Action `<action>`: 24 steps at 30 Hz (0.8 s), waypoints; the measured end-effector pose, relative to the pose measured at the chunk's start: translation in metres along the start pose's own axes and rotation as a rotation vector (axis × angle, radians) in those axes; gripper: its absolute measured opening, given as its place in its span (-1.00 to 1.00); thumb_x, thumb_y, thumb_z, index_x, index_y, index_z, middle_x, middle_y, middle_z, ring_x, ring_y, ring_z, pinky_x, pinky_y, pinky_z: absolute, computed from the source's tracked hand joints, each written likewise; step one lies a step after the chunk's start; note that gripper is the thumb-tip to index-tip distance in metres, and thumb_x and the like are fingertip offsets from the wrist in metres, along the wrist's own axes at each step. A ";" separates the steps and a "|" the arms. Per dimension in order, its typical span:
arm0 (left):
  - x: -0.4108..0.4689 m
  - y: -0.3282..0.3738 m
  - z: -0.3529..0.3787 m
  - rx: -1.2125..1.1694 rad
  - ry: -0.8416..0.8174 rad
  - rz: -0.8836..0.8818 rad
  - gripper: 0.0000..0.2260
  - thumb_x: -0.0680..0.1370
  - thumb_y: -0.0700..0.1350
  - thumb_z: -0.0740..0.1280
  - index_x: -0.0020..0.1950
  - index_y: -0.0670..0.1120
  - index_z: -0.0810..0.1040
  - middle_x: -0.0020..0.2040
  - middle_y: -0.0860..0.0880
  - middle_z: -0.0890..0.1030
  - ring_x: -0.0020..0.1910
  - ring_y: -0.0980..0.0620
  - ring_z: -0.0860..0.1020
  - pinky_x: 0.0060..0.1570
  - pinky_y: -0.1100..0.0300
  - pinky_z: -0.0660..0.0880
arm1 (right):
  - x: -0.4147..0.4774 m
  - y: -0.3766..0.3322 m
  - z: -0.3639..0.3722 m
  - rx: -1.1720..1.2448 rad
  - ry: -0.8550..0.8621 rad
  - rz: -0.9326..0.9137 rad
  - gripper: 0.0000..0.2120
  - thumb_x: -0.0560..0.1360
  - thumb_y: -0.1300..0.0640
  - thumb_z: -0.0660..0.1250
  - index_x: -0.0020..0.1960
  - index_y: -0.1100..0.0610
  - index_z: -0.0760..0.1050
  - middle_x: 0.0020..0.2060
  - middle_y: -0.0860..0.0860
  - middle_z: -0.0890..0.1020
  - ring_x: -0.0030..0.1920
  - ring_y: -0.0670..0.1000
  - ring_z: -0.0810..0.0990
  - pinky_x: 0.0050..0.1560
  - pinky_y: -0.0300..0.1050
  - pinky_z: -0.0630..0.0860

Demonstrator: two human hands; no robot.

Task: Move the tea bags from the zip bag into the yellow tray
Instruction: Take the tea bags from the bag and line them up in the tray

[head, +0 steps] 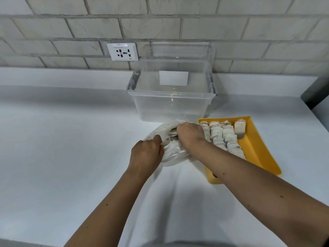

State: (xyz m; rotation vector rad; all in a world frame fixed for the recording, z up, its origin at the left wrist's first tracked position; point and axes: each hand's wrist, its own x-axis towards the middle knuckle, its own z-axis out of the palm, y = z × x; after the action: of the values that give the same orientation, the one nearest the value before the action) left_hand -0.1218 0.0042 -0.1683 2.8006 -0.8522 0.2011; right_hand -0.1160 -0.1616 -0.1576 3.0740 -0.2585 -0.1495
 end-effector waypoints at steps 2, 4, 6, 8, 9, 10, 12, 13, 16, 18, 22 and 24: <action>0.001 -0.003 0.000 -0.079 -0.065 -0.094 -0.83 0.63 -0.05 0.19 0.11 -0.11 0.47 -0.12 -0.10 0.66 -0.12 -0.19 0.60 -0.27 0.12 0.35 | 0.002 -0.001 0.004 0.008 0.010 -0.005 -0.70 0.50 0.35 0.18 0.12 0.17 0.60 0.09 0.12 0.65 0.14 0.14 0.61 0.01 -0.09 0.48; 0.002 -0.007 0.001 -0.177 -0.064 -0.147 -0.81 0.65 -0.01 0.16 0.16 -0.07 0.46 -0.09 -0.08 0.66 -0.09 -0.18 0.58 -0.23 0.09 0.42 | 0.004 0.001 0.007 0.037 0.021 -0.030 -0.76 0.50 0.27 0.25 0.07 0.13 0.63 0.05 0.09 0.67 0.10 0.13 0.62 -0.04 -0.11 0.46; 0.003 -0.010 0.000 -0.261 -0.046 -0.186 -0.80 0.65 0.02 0.16 0.17 -0.04 0.47 -0.09 -0.04 0.67 -0.10 -0.16 0.59 -0.20 0.05 0.48 | 0.003 0.004 0.008 0.090 0.000 -0.066 -0.84 0.50 0.14 0.32 0.00 0.08 0.66 0.00 0.07 0.67 0.04 0.13 0.61 -0.11 -0.14 0.40; 0.005 -0.012 -0.002 -0.347 -0.030 -0.219 -0.78 0.66 0.06 0.17 0.13 -0.03 0.51 -0.12 0.00 0.69 -0.12 -0.14 0.59 -0.18 0.04 0.52 | -0.003 0.008 0.004 0.183 -0.082 -0.110 -0.85 0.51 0.02 0.35 -0.06 0.06 0.66 -0.05 0.05 0.66 0.00 0.13 0.59 -0.15 -0.14 0.38; 0.005 -0.013 -0.002 -0.390 -0.014 -0.239 -0.77 0.66 0.08 0.18 0.10 -0.03 0.53 -0.15 0.01 0.69 -0.14 -0.13 0.60 -0.19 0.03 0.52 | -0.008 0.011 0.000 0.241 -0.129 -0.129 -0.83 0.53 -0.01 0.34 -0.04 0.05 0.66 -0.04 0.06 0.65 0.02 0.13 0.59 -0.13 -0.12 0.40; 0.006 -0.013 -0.004 -0.428 -0.005 -0.258 -0.77 0.65 0.08 0.20 0.05 -0.03 0.55 -0.17 0.01 0.69 -0.15 -0.12 0.60 -0.19 0.03 0.53 | -0.013 0.014 -0.005 0.298 -0.168 -0.147 -0.81 0.54 -0.02 0.32 0.02 0.03 0.66 0.00 0.06 0.65 0.05 0.14 0.58 -0.09 -0.10 0.44; 0.007 -0.014 -0.007 -0.512 -0.004 -0.290 -0.79 0.64 0.03 0.24 0.00 -0.05 0.60 -0.20 0.00 0.70 -0.16 -0.10 0.62 -0.17 0.03 0.54 | -0.022 0.020 -0.017 0.394 -0.205 -0.186 -0.81 0.56 -0.01 0.31 0.08 0.00 0.64 0.01 0.04 0.65 0.07 0.11 0.57 -0.02 -0.08 0.47; 0.007 -0.014 -0.009 -0.551 -0.007 -0.307 -0.80 0.64 0.00 0.25 -0.01 -0.06 0.62 -0.20 0.00 0.71 -0.16 -0.08 0.63 -0.14 0.03 0.55 | -0.026 0.023 -0.023 0.425 -0.198 -0.194 -0.84 0.54 -0.03 0.34 0.03 -0.03 0.64 -0.07 0.01 0.65 0.01 0.07 0.57 -0.06 -0.09 0.46; 0.008 -0.013 -0.016 -0.659 -0.031 -0.345 -0.80 0.62 -0.05 0.27 -0.05 -0.09 0.65 -0.22 -0.01 0.71 -0.16 -0.05 0.65 -0.10 0.10 0.53 | -0.037 0.029 -0.043 0.490 -0.137 -0.203 -0.86 0.44 -0.11 0.44 -0.16 -0.06 0.58 -0.37 -0.11 0.51 -0.29 -0.11 0.47 -0.25 -0.11 0.38; 0.008 -0.011 -0.017 -0.767 -0.070 -0.365 -0.82 0.62 -0.05 0.29 -0.04 -0.06 0.66 -0.22 0.02 0.71 -0.18 -0.01 0.68 -0.07 0.12 0.55 | -0.040 0.031 -0.053 0.557 -0.141 -0.244 -0.84 0.43 -0.11 0.47 -0.14 -0.03 0.61 -0.36 -0.09 0.51 -0.32 -0.13 0.45 -0.25 -0.11 0.40; 0.005 -0.007 -0.013 -1.070 -0.147 -0.421 -0.83 0.64 -0.08 0.29 0.01 -0.10 0.66 -0.19 -0.05 0.73 -0.13 -0.05 0.72 -0.01 0.03 0.64 | -0.036 0.029 -0.055 0.634 -0.142 -0.279 -0.88 0.50 -0.01 0.42 -0.16 0.01 0.59 -0.26 -0.10 0.59 -0.22 -0.12 0.52 -0.16 -0.15 0.45; 0.004 -0.003 -0.011 -1.120 -0.139 -0.432 -0.81 0.66 -0.11 0.26 0.02 -0.13 0.65 -0.14 -0.12 0.72 -0.09 -0.06 0.72 -0.04 0.06 0.64 | -0.032 0.028 -0.051 0.768 -0.158 -0.213 -0.86 0.52 0.04 0.39 -0.16 0.08 0.59 -0.33 -0.06 0.60 -0.29 -0.09 0.56 -0.17 -0.15 0.49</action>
State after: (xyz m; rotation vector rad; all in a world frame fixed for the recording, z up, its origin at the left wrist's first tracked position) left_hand -0.1177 0.0077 -0.1575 1.8460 -0.2047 -0.4180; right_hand -0.1470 -0.1819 -0.1020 3.8564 0.0250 -0.3834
